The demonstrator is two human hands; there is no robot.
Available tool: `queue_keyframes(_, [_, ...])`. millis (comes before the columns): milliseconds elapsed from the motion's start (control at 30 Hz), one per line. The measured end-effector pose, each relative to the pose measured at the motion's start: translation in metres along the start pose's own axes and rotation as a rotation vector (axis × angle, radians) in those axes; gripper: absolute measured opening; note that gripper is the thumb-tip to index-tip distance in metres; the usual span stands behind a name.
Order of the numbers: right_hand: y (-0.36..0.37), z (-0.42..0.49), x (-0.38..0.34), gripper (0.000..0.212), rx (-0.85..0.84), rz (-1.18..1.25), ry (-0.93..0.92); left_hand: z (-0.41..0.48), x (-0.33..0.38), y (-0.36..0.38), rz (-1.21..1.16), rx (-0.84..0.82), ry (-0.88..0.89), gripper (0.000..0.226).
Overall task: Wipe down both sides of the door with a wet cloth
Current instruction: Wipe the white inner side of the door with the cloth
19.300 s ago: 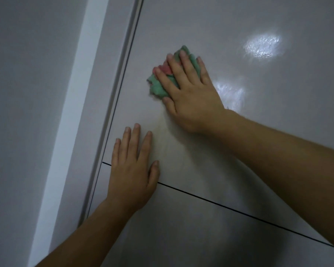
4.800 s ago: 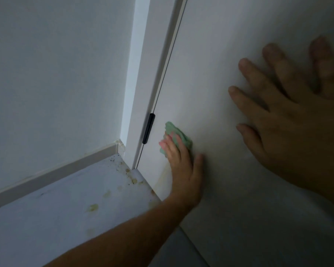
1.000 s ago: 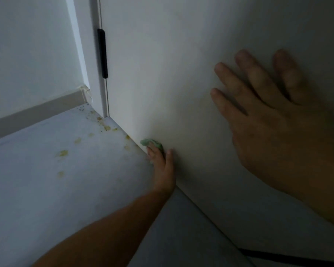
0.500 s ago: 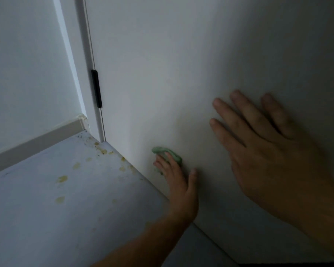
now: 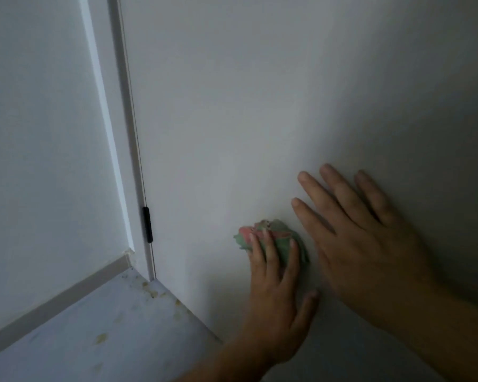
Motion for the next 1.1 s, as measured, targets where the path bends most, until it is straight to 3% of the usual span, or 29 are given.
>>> queue_keyframes(333, [-0.008, -0.008, 0.022, 0.065, 0.074, 0.01, -0.013, 0.112, -0.005, -0.046, 0.039, 0.133, -0.088, 0.076])
queue_keyframes(467, [-0.005, -0.008, 0.023, 0.058, 0.146, 0.035, 0.018, 0.062, 0.014, -0.024, 0.089, 0.035, 0.302, 0.072])
queue_keyframes(533, [-0.004, -0.007, 0.025, 0.057, 0.168, 0.042, 0.008, 0.059, 0.006, -0.023, 0.107, 0.027, 0.364, 0.07])
queue_keyframes(600, [-0.002, -0.008, 0.025, 0.056, 0.186, 0.039, 0.013, 0.075, -0.015, -0.032, 0.112, 0.072, 0.2, 0.071])
queue_keyframes(733, [0.002, -0.004, 0.015, 0.058, 0.194, -0.005, 0.034, 0.112, -0.075, -0.055, -0.097, 0.229, -0.533, 0.071])
queue_keyframes(833, [0.008, 0.013, 0.002, 0.062, 0.142, -0.046, 0.007, 0.125, -0.103, -0.065, -0.177, 0.277, -0.77, 0.069])
queue_keyframes(900, [0.012, 0.022, -0.004, 0.064, 0.097, -0.064, -0.014, 0.119, -0.095, -0.061, -0.182, 0.269, -0.727, 0.072])
queue_keyframes(1100, [0.008, 0.022, 0.002, 0.069, 0.093, -0.029, 0.029, 0.134, -0.015, -0.049, -0.07, 0.237, -0.097, 0.072])
Point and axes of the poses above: each hand's wrist, its own z-axis towards the middle knuckle, its own y-axis out of the palm, x = y × z, the point moved 1 cm from there along z, towards the middle knuckle, and after that the axes turned 15 degrees about x, right-handed, at the moved point
